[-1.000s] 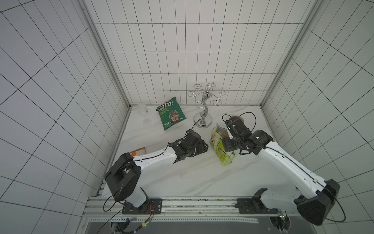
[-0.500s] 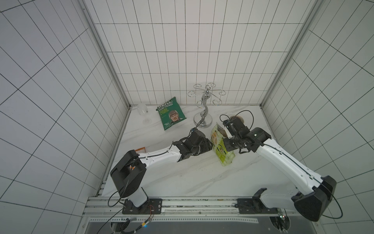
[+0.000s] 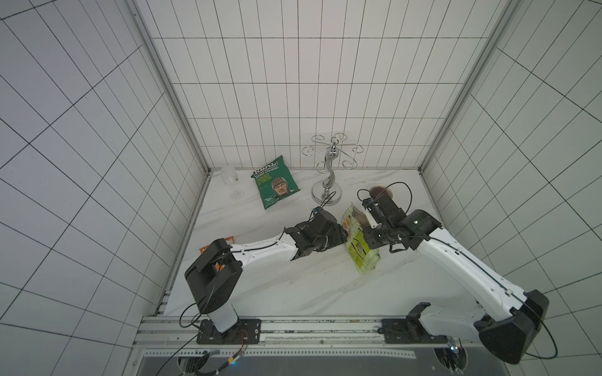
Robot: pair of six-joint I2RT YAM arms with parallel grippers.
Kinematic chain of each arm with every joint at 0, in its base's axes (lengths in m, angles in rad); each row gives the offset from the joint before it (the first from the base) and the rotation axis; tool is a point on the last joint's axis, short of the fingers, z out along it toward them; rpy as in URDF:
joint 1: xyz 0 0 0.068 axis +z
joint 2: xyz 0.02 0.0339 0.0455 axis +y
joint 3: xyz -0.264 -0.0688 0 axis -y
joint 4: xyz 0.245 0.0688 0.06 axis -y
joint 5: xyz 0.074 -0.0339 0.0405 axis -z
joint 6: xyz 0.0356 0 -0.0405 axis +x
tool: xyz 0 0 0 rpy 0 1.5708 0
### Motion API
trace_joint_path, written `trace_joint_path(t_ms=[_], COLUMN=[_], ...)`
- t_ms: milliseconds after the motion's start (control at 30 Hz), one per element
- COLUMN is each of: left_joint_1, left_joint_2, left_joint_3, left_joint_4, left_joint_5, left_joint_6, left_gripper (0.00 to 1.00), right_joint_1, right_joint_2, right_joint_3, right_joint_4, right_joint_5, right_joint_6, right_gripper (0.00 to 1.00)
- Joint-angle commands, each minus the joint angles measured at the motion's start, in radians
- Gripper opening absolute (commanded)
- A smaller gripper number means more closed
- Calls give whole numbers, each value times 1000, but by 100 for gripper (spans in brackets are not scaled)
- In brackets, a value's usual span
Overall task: Pour the oats into the breakfast bowl
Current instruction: Close the oats bag at the center of the board.
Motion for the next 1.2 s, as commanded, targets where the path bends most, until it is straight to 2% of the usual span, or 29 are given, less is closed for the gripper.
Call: trace_joint_path(t_ms=[0,67,167,233,500,533,600,633,700,800,867,900,933,967,1000,1167], left_joint_1=[-9,-10,-11,-12,-11,-12,-13,-13,-14,-17,-17,-17,-17,-17,-17,-20], left_joint_2=[10,15,20,24,34,36,38,39,41,43,43,43,43,44,45,50], left_joint_3=[33,39,49,55,71,70,73,73,74,76,76,76,76,76,76,75], left_joint_4=[18,17,13,13,11,11,11,11,11,11,10,11,11,11,12,20], left_joint_5=[-15,-12,-9,-9,-7,-7,-6,-5,-4,-6,-7,-6,-6,-6,-6,3], left_joint_6=[-2,-2,1,3,4,4,4,4,4,7,7,7,8,8,8,9], left_gripper=[69,69,69,69,69,69,68,68,68,68,68,68,68,68,68,68], right_joint_1=[-8,-8,-8,-8,-8,-8,-8,-8,-9,-11,-12,-12,-12,-12,-12,-16], right_joint_2=[39,56,60,50,-2,3,21,32,54,85,98,100,99,96,93,48], right_joint_3=[46,67,82,81,38,36,35,35,36,50,65,73,80,83,86,50], right_joint_4=[18,17,20,20,29,29,30,34,44,57,58,60,61,64,65,100], right_joint_5=[16,5,-8,-11,19,22,28,30,33,40,45,47,47,48,53,58], right_joint_6=[-13,-14,-12,-6,14,14,10,9,3,-1,-2,-2,0,2,7,29], right_gripper=[43,38,22,1,0,2,24,31,40,42,39,33,22,4,0,0])
